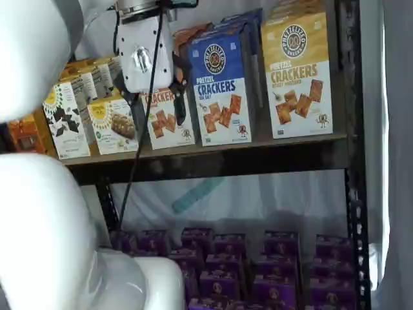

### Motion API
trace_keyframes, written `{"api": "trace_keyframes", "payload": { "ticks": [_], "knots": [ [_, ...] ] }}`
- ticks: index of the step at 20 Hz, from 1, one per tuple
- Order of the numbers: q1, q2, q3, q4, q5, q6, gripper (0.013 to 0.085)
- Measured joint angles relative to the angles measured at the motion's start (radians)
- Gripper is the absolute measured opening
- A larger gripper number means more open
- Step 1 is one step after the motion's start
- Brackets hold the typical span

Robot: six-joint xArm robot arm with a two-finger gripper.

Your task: Retrieve the yellow and white box located on the top shelf, the sixth one from the left

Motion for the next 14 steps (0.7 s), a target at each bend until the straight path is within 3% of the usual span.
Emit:
{"api": "trace_keyframes", "payload": {
  "ticks": [7,10,14],
  "knots": [
    [0.014,0.007,-0.005,-0.017,0.014,0.007,0.0850],
    [0.014,0.001,0.004,-0.043,-0.006,-0.004,0.0850],
    [-0.018,-0.004,0.020,-0.106,-0.058,-0.055,0.0850]
  ]
}}
